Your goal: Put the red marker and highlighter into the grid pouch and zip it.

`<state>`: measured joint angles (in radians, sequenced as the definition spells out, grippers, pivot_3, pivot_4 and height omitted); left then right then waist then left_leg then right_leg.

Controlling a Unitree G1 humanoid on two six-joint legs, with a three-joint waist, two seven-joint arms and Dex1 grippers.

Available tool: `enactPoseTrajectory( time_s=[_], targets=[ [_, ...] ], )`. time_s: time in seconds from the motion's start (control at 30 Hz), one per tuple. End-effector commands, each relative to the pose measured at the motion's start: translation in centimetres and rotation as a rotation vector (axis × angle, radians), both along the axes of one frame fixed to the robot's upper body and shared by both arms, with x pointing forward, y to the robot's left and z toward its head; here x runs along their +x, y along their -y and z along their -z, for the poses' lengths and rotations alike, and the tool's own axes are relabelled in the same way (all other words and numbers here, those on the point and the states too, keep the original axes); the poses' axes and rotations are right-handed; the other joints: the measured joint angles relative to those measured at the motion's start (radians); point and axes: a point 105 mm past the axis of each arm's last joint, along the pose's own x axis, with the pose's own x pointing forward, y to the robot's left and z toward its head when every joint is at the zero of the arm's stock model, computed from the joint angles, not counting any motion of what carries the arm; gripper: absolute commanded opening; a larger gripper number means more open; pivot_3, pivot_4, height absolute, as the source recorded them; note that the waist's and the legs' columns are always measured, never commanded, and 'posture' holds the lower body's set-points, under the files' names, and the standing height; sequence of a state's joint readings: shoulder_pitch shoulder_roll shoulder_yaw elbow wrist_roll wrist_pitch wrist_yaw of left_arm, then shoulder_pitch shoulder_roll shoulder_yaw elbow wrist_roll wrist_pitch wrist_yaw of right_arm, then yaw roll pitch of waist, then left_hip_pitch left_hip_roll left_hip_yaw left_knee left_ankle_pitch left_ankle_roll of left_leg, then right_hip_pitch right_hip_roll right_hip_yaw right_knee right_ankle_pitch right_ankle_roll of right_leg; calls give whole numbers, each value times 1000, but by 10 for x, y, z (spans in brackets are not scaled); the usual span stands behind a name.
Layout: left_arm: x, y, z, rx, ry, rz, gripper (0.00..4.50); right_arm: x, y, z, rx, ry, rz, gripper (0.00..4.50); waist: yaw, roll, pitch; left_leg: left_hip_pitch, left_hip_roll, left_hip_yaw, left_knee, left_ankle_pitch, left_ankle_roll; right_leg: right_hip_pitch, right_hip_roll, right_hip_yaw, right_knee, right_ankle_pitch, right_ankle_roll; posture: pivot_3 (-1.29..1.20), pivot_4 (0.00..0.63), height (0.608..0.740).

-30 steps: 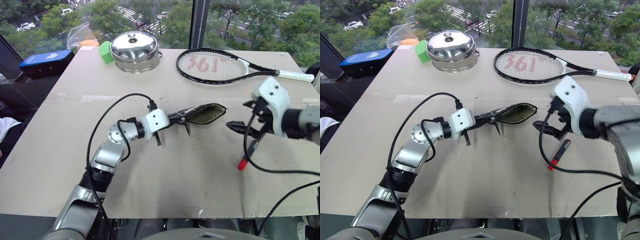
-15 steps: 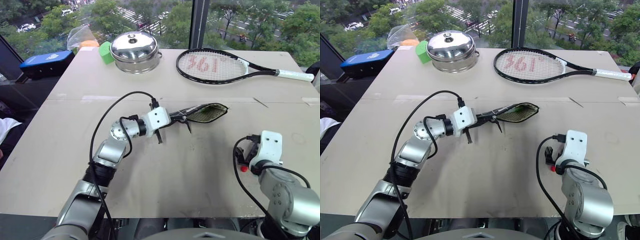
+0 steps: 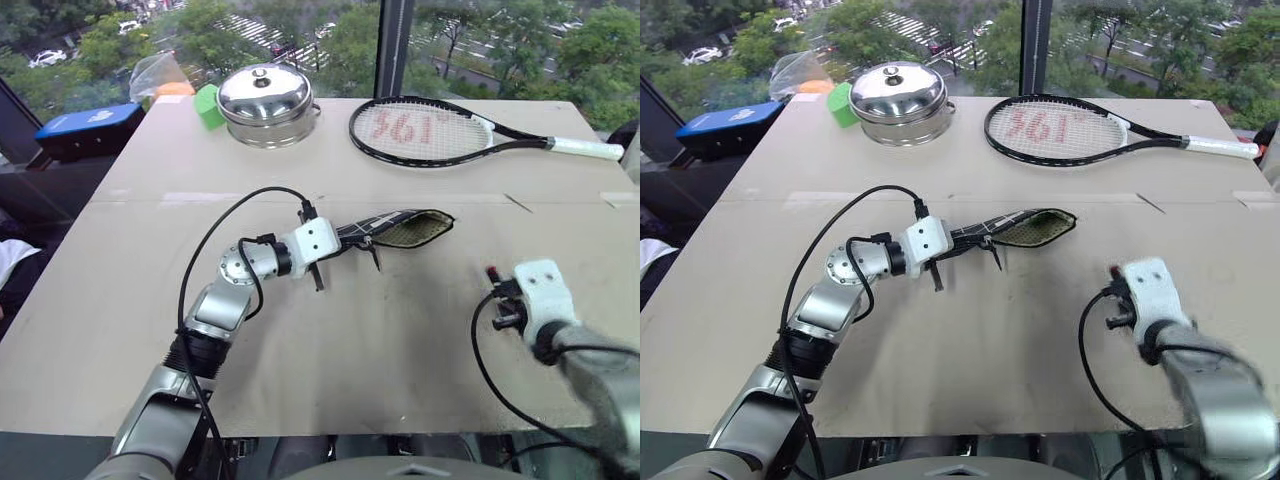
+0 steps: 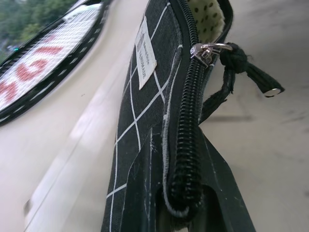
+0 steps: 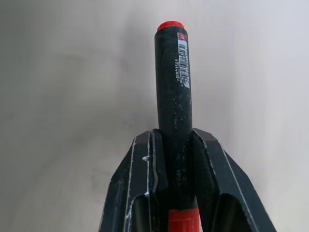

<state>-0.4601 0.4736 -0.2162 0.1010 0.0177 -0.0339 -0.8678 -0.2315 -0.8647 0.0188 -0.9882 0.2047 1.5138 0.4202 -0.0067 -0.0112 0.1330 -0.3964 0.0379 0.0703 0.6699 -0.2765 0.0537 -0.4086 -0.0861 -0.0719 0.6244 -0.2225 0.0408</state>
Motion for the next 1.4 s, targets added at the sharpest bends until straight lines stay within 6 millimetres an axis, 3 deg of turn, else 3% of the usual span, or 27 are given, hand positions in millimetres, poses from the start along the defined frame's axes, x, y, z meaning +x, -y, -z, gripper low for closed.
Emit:
enactPoseTrajectory(
  time_s=[0.03,0.07,0.37,0.5,0.57,0.63,0.73,0.87,0.93,1.0,1.13,1.3,1.4],
  targets=[
    [-2,8,-14,-10,61,37,0,6,-27,-14,-158,-8,-296,210,-4,-2,0,0,0,0,-3,0,0,-1,0,1,0,-1,2,0,150,740],
    [-2,9,-14,-9,64,41,0,10,-30,-16,-179,-9,-331,210,-4,-6,-2,1,0,-1,-4,0,0,-1,1,0,-1,-2,3,0,150,740],
    [-12,23,-18,-10,89,105,0,64,-67,-22,-479,73,-614,210,-6,-6,0,-1,1,2,-1,0,-1,-2,1,3,-3,2,4,0,150,740],
    [-17,27,-17,-12,91,119,0,88,-99,-17,-556,115,-753,210,-5,-6,0,-1,0,4,0,0,-1,-2,0,4,-2,2,4,0,150,740],
    [-18,29,-17,-20,85,117,0,93,-109,-15,-508,92,-781,1235,-1,-6,0,-1,0,4,0,1,-2,-2,0,4,-1,3,4,0,150,740],
    [-16,28,-17,-33,71,100,0,97,-107,-17,-438,74,-750,1918,3,-6,0,-2,0,3,0,3,-5,-2,1,3,0,3,4,0,150,740],
    [-11,23,-19,-55,44,57,0,86,-91,-37,-218,6,-660,3365,17,-6,0,-3,1,3,0,3,-5,-2,0,2,0,3,4,0,150,740],
    [-6,19,-19,-60,29,33,0,42,-84,-75,243,-94,-660,3365,23,-6,0,-3,1,2,0,2,-5,-1,0,1,0,3,4,0,150,740],
    [-4,18,-20,-65,22,27,0,12,-85,-82,431,-177,-711,3365,22,-6,0,-2,1,1,0,0,-1,-1,0,0,0,3,4,0,150,740],
    [-2,18,-21,-66,20,29,0,-3,-86,-72,507,-238,-684,3365,22,-6,-1,-1,1,0,0,0,-1,0,0,-1,1,3,3,0,150,740],
    [1,20,-26,-70,20,46,0,-10,-102,-40,579,-269,-595,3365,20,-7,-1,-1,1,-1,0,0,0,0,-1,-1,2,3,3,0,150,740],
    [1,22,-28,-67,19,64,0,-3,-122,0,660,-283,-419,3365,20,-6,-1,-1,0,0,0,0,-1,-1,0,1,3,3,3,0,150,740],
    [-2,23,-27,-63,18,72,0,10,-122,6,689,-246,-328,3365,21,-6,-1,-2,-1,0,1,1,-1,-1,0,1,2,3,3,0,150,740]
  ],
)
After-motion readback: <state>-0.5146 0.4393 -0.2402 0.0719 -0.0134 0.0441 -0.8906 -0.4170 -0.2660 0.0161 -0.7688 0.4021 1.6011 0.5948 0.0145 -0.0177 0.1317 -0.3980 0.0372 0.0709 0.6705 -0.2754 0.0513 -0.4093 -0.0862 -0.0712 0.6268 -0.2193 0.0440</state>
